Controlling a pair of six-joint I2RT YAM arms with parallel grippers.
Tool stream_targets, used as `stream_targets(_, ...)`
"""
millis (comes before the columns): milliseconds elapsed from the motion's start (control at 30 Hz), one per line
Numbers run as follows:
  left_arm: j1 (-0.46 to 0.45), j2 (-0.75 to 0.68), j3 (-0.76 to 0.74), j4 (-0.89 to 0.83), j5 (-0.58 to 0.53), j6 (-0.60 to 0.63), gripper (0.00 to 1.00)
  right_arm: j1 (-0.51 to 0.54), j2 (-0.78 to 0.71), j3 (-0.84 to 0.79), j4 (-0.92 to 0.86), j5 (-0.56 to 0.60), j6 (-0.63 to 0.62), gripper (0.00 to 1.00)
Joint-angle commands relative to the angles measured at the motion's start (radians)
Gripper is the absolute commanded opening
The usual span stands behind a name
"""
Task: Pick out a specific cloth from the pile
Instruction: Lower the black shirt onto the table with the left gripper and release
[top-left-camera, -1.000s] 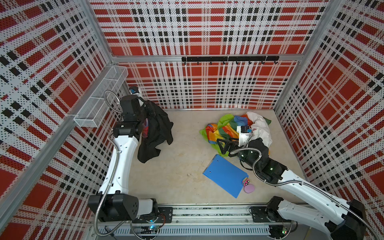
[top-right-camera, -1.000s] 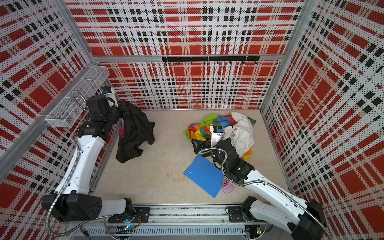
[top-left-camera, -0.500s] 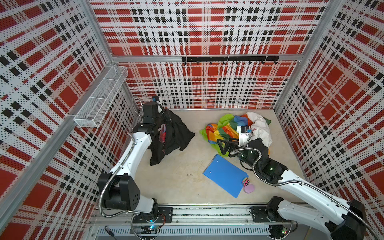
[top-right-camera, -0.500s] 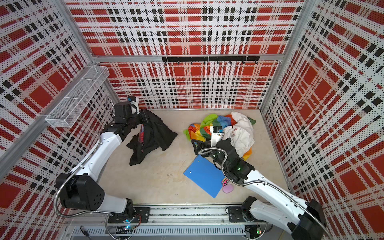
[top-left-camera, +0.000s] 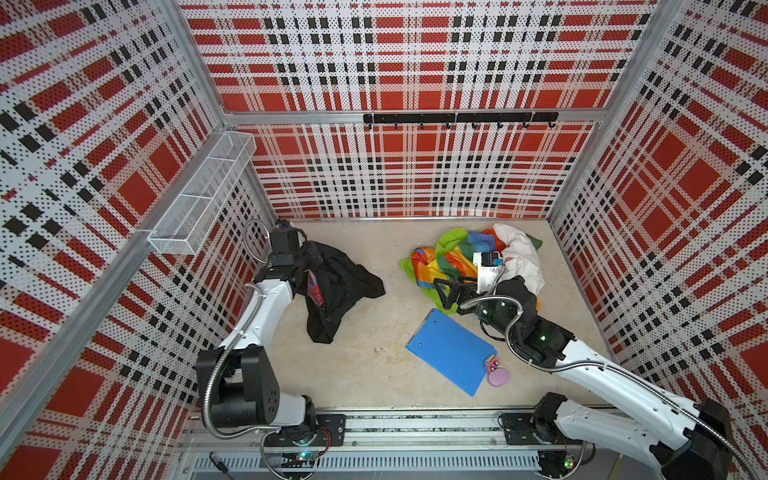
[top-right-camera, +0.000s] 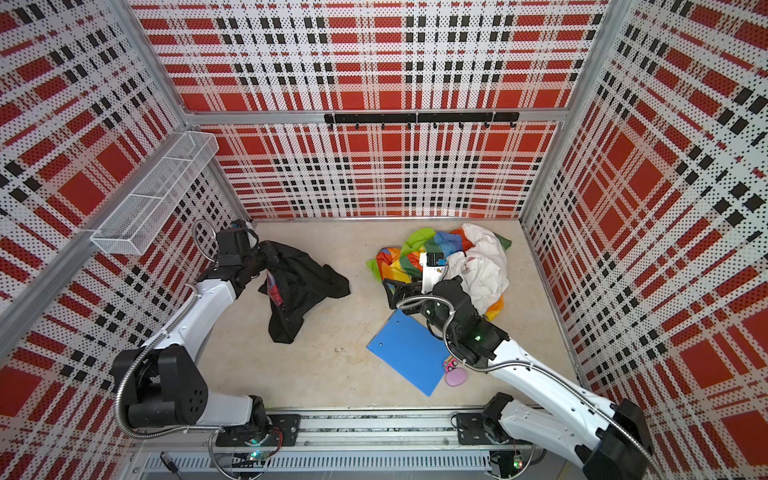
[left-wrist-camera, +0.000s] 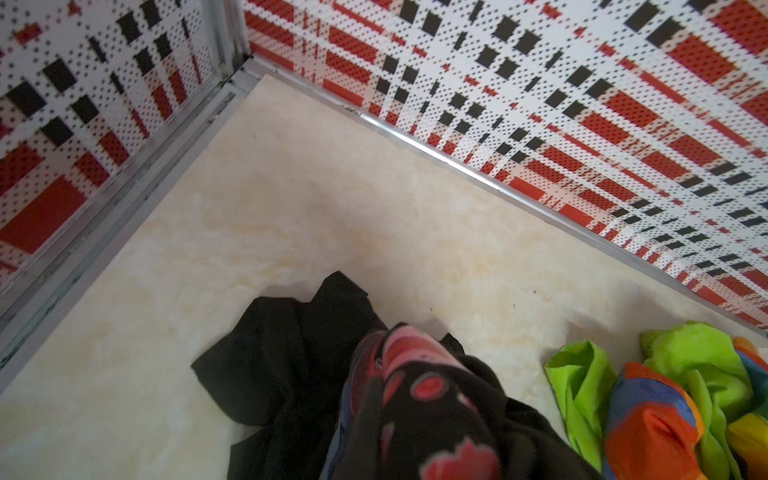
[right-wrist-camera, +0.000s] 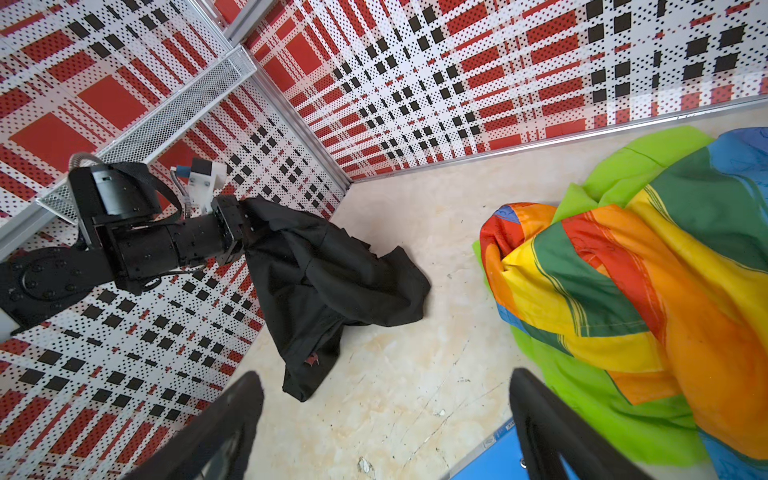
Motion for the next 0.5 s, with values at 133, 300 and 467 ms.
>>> stream_targets(133,-0.033,-0.016,-0.080,0.122,-0.020,-0.044,0.09,-0.001,0.002,-0.015,0.046,-0.001,0.015,0.99)
stream_targets(300,-0.133,0.041,-0.075,0.128,-0.074,-0.039,0.11,0.000,0.005,-0.018,0.050,-0.008,0.022,0.99)
stream_targets(467,-0.169,0.078,-0.142,0.191,-0.099,-0.078,0.14,-0.001,-0.018,-0.029,0.036,0.007,0.021,0.99)
